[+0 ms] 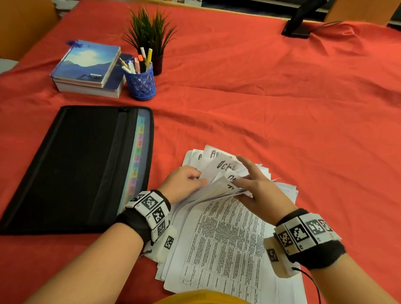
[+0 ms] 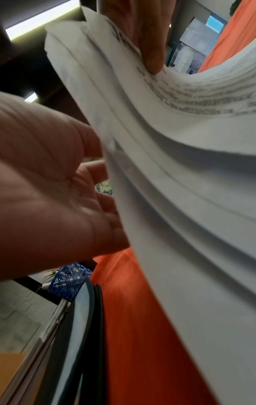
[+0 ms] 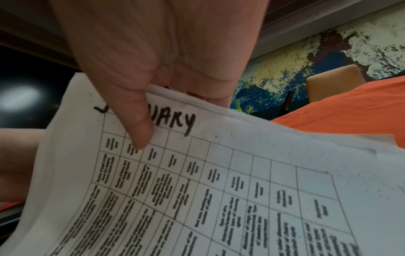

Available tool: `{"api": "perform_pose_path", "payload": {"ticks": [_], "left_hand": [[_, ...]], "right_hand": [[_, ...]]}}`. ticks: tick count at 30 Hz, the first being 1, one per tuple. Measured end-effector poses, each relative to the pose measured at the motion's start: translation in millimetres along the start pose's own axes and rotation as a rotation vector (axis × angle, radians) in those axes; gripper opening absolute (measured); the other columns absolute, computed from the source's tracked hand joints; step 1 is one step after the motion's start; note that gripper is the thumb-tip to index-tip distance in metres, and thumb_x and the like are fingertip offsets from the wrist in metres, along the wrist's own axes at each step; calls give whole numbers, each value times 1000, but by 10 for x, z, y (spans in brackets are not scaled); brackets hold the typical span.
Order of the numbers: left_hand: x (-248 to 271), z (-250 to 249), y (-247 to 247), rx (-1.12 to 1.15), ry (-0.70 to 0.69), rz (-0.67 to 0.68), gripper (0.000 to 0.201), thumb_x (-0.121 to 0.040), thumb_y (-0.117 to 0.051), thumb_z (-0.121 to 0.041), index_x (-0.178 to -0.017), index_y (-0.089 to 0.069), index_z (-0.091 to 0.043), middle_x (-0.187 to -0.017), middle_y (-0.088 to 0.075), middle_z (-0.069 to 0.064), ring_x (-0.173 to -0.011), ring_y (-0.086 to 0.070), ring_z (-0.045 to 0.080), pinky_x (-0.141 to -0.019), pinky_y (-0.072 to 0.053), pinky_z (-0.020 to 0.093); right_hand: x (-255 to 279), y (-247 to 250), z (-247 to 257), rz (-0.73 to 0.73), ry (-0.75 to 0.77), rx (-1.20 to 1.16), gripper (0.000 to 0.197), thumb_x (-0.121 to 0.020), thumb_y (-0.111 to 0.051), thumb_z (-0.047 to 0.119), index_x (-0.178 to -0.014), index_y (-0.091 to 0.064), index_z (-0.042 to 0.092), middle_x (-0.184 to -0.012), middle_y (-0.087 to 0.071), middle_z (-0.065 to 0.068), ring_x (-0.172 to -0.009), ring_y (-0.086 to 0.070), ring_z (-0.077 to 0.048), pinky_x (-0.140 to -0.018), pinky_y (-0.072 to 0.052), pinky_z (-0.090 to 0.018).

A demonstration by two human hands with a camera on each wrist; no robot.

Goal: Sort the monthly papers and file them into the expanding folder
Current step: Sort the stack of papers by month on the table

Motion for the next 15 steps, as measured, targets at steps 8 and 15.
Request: {"api": "perform_pose_path", "payload": {"ticks": [8, 15], "left_hand": [[36, 38, -27, 294, 131, -5, 35, -99, -40, -32, -103, -68, -10, -122, -60, 1, -116, -51, 12, -103, -33, 28], [-54, 252, 1, -51, 243, -148, 38, -78, -67, -15, -113, -53, -12, -98, -63, 2, -86, -61, 20, -78, -52, 36]], "right_hand": [[-35, 35, 63, 16, 39, 47, 16, -78, -69, 7, -93, -68, 13, -88, -63, 0, -82, -54, -24, -71, -38, -27], [3, 40, 51, 3, 30, 38, 16, -79, -69, 7, -94, -68, 14, -83, -57, 8, -78, -42, -12, -69, -33, -25]]}}
Point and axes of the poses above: each hand's wrist, its own x-axis away from the middle knuckle, its own y-axis out of the back of the hand, z = x × y, the point moved 8 cm from there along -x, towards the middle knuckle
